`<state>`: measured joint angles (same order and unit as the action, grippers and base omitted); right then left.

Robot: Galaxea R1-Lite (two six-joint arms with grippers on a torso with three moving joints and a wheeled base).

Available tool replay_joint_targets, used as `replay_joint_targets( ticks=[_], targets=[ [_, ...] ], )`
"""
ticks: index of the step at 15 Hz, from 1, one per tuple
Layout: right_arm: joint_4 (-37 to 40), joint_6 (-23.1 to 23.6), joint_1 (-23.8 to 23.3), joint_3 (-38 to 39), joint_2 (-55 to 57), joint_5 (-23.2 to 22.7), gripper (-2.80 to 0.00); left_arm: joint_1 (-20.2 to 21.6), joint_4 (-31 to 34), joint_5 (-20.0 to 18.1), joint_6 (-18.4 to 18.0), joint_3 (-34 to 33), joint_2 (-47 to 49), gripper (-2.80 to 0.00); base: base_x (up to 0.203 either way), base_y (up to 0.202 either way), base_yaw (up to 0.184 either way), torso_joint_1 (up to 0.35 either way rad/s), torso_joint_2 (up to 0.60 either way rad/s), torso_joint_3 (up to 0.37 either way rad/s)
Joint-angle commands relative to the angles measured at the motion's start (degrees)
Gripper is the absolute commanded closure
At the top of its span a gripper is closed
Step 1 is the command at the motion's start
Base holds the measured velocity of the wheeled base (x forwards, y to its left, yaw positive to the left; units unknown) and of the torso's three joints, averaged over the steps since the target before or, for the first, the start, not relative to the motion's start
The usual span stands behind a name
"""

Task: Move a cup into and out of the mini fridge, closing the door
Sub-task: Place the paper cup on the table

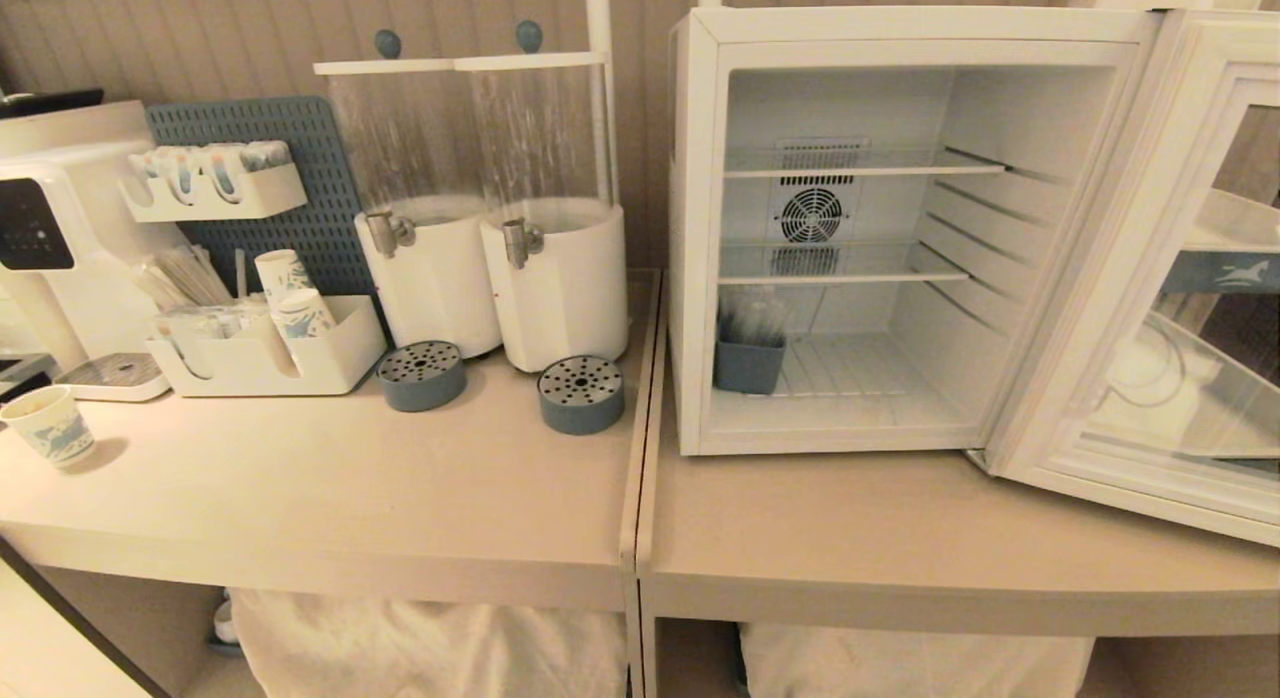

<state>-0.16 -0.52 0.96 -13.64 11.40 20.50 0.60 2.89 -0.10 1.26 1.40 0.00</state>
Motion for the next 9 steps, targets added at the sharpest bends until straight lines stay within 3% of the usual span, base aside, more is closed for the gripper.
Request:
replay_joint_targets(
  ticks=[1,3,4,6,8,9],
  targets=[
    [-2.9,0.3,-0.4,4.9,-9.6,-5.8,0.00,0.0,0.1,0.0,0.1,0.0,0.1,0.00,0.000,0.000,0.000,0.000,0.00,0.000],
    [-8.9,1.1,-0.6,12.9,-11.4,-10.1,0.00,0.0,0.0,0.0,0.1,0.0,0.1,0.00,0.000,0.000,0.000,0.000,0.00,0.000],
    [-8.3,1.1,-0.6,14.2,-11.4,-13.5,0.00,0.0,0.0,0.0,0.1,0.0,0.1,0.00,0.000,0.000,0.000,0.000,0.00,0.000],
    [-3.2,2.3,-0.6,13.6,-11.5,-20.3,0.00,0.0,0.0,0.0,0.1,0.0,0.1,0.00,0.000,0.000,0.000,0.000,0.00,0.000],
    [6.4,3.6,-0.6,12.0,-11.4,-20.9,0.00,0.0,0.0,0.0,0.1,0.0,0.1,0.00,0.000,0.000,0.000,0.000,0.00,0.000],
    [5.9,3.6,-0.6,11.6,-11.4,-20.9,0.00,0.0,0.1,0.0,0.0,0.0,0.1,0.00,0.000,0.000,0.000,0.000,0.00,0.000]
  ],
)
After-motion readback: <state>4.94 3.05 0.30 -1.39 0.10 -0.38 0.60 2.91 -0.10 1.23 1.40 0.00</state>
